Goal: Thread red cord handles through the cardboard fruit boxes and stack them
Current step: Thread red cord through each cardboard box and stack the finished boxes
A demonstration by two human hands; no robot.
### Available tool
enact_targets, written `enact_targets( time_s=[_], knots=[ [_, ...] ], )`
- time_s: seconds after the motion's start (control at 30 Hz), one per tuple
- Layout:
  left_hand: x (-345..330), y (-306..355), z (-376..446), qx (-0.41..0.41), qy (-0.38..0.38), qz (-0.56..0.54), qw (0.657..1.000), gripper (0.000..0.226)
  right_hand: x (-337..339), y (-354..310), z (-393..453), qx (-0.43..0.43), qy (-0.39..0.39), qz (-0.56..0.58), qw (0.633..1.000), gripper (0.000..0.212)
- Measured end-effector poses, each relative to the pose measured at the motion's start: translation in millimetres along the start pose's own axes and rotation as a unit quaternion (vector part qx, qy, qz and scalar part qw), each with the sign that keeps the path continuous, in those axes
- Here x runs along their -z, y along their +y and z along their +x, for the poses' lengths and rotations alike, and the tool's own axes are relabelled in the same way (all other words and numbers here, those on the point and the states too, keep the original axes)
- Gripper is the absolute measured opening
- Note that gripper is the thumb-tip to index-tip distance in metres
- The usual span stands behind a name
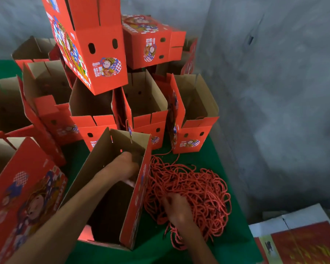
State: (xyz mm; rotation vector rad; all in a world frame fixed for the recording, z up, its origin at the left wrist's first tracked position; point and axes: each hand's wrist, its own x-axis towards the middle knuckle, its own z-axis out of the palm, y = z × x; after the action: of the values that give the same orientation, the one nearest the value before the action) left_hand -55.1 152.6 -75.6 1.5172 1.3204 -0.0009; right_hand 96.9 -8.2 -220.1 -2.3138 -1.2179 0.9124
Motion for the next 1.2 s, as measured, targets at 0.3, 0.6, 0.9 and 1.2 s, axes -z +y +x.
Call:
enact_targets(
  time_s=[0.3,0.6,0.9,1.2],
  knots=[
    [-6.3,21.0,-75.3,-0.054,-0.112,0.005,0.992,0.053,79.5,-16.9,-12.4,0.068,0.086,0.482,0.869,0.014],
    [-10.9,-5.2,-87.5,-0.102,-0.212,0.113,0.965,0.052,72.2,24.2,-3.0,0.030,0.241,0.407,0.881,0.040],
    [-19.6,-11.3,-70.5,-0.025,-0.135,0.032,0.990,0.029,36.1,34.2,-7.7,0.170,0.127,0.044,0.976,0.021],
    [-12.3,-31.6,-69.9,0.032,-0.159,-0.057,0.985,0.045,-13.6,37.5,-9.0,0.111,0.068,-0.100,0.986,0.028]
  ],
)
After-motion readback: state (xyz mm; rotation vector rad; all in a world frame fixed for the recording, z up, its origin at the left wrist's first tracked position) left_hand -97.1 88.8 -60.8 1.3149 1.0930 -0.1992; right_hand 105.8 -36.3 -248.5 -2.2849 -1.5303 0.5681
